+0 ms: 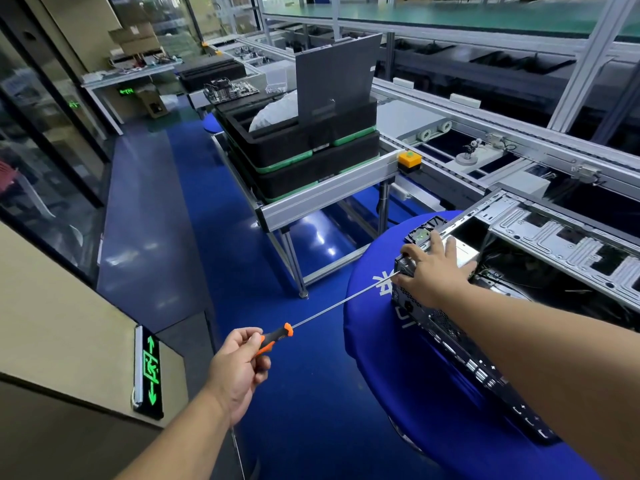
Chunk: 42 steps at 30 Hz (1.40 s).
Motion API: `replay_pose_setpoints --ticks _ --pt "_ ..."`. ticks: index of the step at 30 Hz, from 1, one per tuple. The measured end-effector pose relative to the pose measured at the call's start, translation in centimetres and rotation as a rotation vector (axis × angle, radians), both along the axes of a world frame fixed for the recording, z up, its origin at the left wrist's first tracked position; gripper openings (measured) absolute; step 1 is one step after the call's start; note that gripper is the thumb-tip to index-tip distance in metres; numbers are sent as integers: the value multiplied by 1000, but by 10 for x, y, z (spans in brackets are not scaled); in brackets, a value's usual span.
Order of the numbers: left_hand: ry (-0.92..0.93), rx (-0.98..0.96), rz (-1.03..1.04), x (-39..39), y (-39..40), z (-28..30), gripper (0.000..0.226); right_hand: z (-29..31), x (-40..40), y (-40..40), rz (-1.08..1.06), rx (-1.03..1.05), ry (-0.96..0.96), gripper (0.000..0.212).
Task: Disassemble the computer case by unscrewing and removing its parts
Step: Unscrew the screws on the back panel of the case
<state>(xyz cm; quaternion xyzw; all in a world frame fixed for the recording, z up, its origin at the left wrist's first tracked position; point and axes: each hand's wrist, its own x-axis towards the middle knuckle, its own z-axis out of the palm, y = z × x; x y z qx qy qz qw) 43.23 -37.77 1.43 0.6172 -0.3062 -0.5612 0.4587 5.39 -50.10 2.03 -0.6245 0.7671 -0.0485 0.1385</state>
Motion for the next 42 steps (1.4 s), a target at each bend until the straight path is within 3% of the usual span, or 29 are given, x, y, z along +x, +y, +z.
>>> replay_pose_setpoints --ticks 8,10,17,31,34,38,42 --pt "-127 91 32 -2 4 -5 48 1 0 3 4 -4 -7 66" --pt "-104 112 10 -2 6 -3 47 2 0 3 5 -4 -1 66" --pt "5 56 -13 -2 6 4 13 3 0 3 5 6 6 68" --pt "-84 144 -9 6 4 -7 49 -5 -3 -1 5 -5 2 70" --pt "-74 128 -21 4 5 -6 42 -6 -3 -2 4 -2 2 71" --pt "44 42 12 0 4 -5 10 -3 -3 0 3 -1 8 73" --pt "39 12 -2 2 4 -6 3 2 -4 6 18 -1 -27 82"
